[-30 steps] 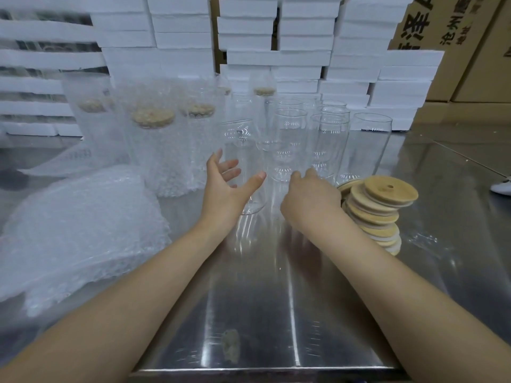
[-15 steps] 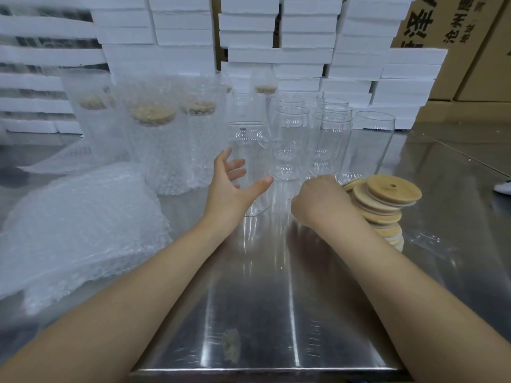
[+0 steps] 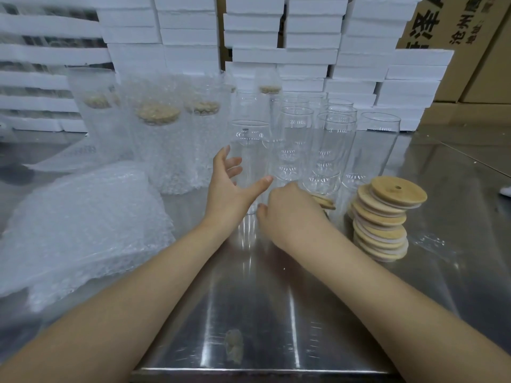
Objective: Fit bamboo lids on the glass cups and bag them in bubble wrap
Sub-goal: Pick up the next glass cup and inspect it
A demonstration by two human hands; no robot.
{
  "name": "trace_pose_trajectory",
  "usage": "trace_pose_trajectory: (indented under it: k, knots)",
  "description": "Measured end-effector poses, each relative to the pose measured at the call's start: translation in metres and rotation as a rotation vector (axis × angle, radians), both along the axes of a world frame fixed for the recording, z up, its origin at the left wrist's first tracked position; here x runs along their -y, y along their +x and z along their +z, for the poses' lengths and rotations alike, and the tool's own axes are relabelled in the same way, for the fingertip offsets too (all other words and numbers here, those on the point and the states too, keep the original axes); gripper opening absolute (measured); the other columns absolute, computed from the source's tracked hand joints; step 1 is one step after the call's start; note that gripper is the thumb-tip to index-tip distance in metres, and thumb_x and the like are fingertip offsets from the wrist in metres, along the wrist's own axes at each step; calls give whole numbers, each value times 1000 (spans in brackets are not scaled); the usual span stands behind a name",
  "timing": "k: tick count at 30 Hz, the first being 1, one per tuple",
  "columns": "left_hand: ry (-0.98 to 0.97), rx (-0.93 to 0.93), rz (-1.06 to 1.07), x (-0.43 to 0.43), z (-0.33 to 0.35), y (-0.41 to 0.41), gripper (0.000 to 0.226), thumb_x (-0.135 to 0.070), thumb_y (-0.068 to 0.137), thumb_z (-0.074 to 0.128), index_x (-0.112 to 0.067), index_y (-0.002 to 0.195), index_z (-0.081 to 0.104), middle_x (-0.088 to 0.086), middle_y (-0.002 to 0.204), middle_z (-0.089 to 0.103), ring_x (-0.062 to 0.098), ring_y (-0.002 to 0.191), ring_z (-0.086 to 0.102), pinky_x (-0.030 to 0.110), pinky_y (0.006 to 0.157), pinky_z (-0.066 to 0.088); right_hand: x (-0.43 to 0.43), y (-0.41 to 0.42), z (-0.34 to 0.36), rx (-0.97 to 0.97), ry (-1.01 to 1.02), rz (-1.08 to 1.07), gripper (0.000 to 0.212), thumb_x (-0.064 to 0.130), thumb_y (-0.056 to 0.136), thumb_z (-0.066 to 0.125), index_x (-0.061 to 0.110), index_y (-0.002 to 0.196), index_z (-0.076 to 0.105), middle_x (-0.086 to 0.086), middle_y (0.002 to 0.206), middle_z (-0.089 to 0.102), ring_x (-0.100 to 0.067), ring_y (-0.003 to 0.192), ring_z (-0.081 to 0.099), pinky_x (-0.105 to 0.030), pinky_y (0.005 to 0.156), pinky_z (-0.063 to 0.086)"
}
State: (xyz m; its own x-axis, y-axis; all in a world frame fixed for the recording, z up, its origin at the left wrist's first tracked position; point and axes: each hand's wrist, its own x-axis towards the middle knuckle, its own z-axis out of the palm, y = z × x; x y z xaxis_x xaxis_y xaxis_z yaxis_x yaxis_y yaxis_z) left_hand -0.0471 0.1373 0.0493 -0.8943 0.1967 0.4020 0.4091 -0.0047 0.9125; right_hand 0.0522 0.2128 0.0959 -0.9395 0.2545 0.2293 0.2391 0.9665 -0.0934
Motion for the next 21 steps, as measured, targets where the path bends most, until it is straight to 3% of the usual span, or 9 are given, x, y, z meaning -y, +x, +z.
trace_pose_trajectory:
  k: [2,4,5,7,10,12,16,18,21]
  knots:
    - [11,2,30,0,-1,-4,95,-24,70,86,-24,145,28,-5,129,49,9,119,51,16,91,38,11,1,1,4,-24,57,26,22,100,39,6,111,57,-11,105,56,-28,96,57,-29,50,23]
    - [26,7,51,1,-1,-7,95,-23,69,86,-23,145,29,-5,128,50,10,119,51,15,90,39,15,3,4,-19,-110,105,13,19,96,44,9,96,52,-6,85,49,-28,84,51,-29,50,24]
    - [29,9,58,1,-1,-8,95,-24,69,86,-23,145,28,-6,128,50,9,119,51,18,92,40,15,3,7,-25,-110,108,10,18,95,45,10,96,52,-5,84,49,-28,85,51,-29,53,26]
    - [27,11,69,2,-2,-9,95,-28,70,86,-24,145,27,-7,127,50,8,119,51,21,95,41,8,1,10,3,-24,82,22,17,93,49,11,112,57,-7,106,54,-29,104,54,-29,67,33]
    - [20,13,75,4,-2,-9,95,-31,71,84,-25,146,26,-9,127,49,6,119,51,16,91,40,-11,-4,7,146,69,-66,37,26,92,52,12,127,52,-9,128,42,-30,123,40,-37,82,38]
    - [13,15,74,4,-1,-9,95,-32,71,84,-25,146,26,-9,128,49,6,119,50,14,88,39,-25,-8,0,240,43,-154,44,34,93,50,13,131,48,-11,134,40,-34,126,39,-39,91,39]
    - [13,18,70,4,-1,-9,95,-31,71,84,-25,146,25,-8,129,49,7,120,50,12,85,39,-40,-20,-12,244,-81,-110,37,32,94,43,13,125,51,-13,130,48,-36,124,40,-37,89,37]
    - [17,17,73,4,-1,-8,95,-31,72,84,-25,146,25,-8,129,49,7,119,50,11,83,39,-46,-26,-12,143,-187,-80,33,32,89,49,12,114,57,-13,119,54,-35,117,45,-37,91,42]
    - [22,19,73,5,0,-7,94,-31,72,84,-26,146,25,-8,129,49,7,120,50,14,87,39,-52,-29,-3,-101,-718,-48,30,40,84,50,12,86,62,-5,81,62,-26,82,59,-28,64,49]
